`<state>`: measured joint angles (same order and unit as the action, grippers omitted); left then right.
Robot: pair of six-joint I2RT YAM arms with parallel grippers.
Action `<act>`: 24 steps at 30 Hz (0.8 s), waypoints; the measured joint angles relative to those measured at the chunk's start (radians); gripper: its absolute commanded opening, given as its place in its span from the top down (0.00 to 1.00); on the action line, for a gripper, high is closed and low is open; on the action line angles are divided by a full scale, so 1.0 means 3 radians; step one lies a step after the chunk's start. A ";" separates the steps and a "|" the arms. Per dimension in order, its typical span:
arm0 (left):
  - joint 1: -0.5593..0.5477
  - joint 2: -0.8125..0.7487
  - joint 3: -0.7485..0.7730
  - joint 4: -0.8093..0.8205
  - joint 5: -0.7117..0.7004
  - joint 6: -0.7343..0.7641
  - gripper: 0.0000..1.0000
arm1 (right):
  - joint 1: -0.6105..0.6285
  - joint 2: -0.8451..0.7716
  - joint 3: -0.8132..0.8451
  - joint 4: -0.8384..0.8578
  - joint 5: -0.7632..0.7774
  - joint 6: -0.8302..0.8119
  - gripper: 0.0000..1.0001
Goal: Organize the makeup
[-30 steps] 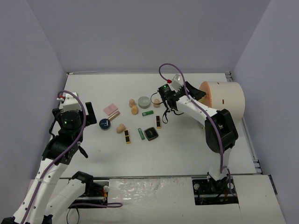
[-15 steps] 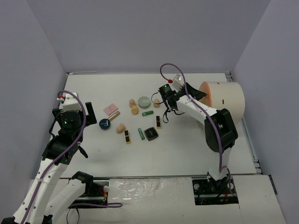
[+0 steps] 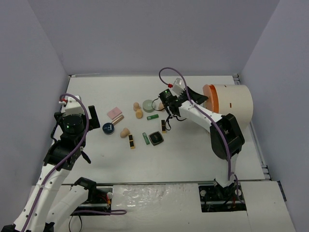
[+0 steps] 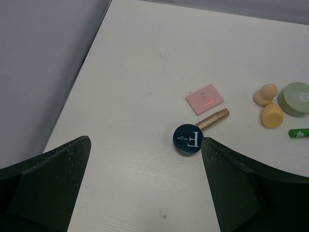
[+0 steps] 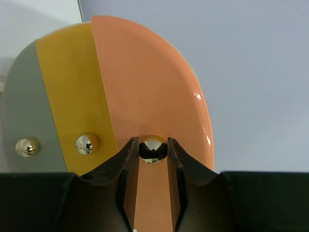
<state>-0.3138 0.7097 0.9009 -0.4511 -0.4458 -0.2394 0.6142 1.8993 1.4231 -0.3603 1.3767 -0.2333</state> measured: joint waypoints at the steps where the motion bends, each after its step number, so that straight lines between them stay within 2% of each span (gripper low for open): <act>1: 0.0000 0.0000 0.0000 0.0000 0.0000 0.0000 0.03 | 0.0020 -0.0008 0.0000 0.0001 -0.0008 -0.0001 0.96; 19: 0.0000 0.0005 0.0000 0.0000 0.0000 0.0000 0.03 | 0.0349 -0.0046 0.0098 -0.0006 -0.0170 -0.0012 0.94; 22: 0.0000 0.0005 0.0000 0.0000 0.0000 0.0001 0.03 | 0.0358 -0.0046 0.0113 -0.0009 -0.0192 -0.0011 0.89; 24: 0.0000 0.0005 0.0000 -0.0001 0.0000 0.0000 0.03 | 0.0360 -0.0046 0.0120 -0.0009 -0.0200 -0.0010 0.81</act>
<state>-0.3138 0.7113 0.9009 -0.4515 -0.4458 -0.2394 0.7222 1.8854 1.4590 -0.3630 1.3168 -0.2364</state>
